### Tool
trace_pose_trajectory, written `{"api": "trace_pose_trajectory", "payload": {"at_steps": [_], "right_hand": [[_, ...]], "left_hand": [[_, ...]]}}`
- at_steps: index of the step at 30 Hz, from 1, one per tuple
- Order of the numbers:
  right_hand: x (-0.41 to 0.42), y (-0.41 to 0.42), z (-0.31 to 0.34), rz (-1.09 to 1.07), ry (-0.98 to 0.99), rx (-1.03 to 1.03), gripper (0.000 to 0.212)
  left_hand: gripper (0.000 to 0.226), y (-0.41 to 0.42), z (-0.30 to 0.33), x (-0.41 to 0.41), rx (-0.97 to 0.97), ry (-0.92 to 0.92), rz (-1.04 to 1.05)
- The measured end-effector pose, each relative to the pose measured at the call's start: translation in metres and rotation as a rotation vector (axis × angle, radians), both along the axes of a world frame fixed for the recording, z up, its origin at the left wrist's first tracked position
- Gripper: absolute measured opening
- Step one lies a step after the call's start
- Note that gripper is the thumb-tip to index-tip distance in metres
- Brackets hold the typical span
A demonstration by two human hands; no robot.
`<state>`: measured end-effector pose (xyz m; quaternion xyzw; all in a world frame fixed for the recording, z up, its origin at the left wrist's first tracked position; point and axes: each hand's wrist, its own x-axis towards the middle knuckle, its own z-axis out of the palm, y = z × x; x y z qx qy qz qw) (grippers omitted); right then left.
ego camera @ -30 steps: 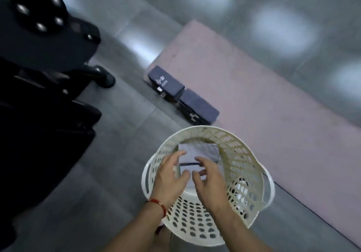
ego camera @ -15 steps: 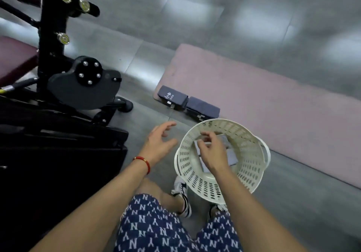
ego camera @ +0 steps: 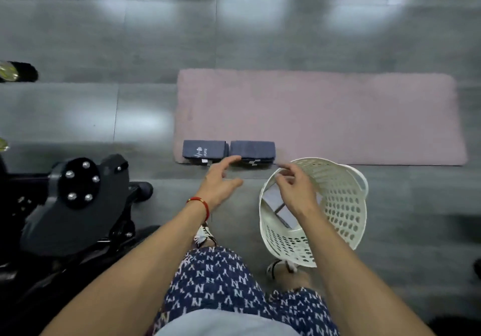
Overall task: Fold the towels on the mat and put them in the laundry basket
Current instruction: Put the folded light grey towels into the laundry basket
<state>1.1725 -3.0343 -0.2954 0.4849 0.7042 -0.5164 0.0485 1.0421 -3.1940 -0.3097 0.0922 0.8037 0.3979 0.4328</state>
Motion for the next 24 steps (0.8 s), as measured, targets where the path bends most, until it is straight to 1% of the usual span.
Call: {"api": "trace_pose_trajectory", "payload": {"at_steps": [2,4,7,11,14,16,19,22,24], "right_hand": [[-0.026,-0.01,0.009,-0.021,0.006,0.011,0.028],[-0.044,-0.01,0.014,-0.03,0.002,0.01,0.029],[-0.052,0.0,0.01,-0.071,-0.029,0.032,0.027],[-0.063,0.025,-0.027,-0.096,-0.093,0.014,0.029],[-0.088,0.054,-0.096,-0.072,-0.108,-0.029,0.04],[-0.103,0.071,-0.158,0.022,-0.134,-0.047,0.042],[-0.119,0.099,-0.253,0.133,-0.223,-0.056,0.039],[-0.132,0.126,-0.34,0.147,-0.29,-0.031,0.036],[-0.133,0.141,-0.397,0.143,-0.336,-0.029,0.039]], "left_hand": [[0.061,-0.011,0.001,-0.032,0.019,0.023,-0.071],[0.053,-0.017,-0.003,-0.057,0.044,0.011,-0.102],[0.05,-0.015,-0.018,-0.081,0.062,-0.018,-0.176],[0.054,-0.007,-0.052,-0.098,0.011,0.003,-0.292],[0.059,0.005,-0.098,-0.107,-0.007,0.02,-0.361],[0.059,0.016,-0.14,-0.111,-0.026,0.018,-0.353],[0.052,0.041,-0.223,-0.119,-0.038,0.024,-0.312],[0.046,0.071,-0.316,-0.123,-0.046,-0.002,-0.293],[0.046,0.086,-0.377,-0.125,-0.068,-0.01,-0.311]]}}
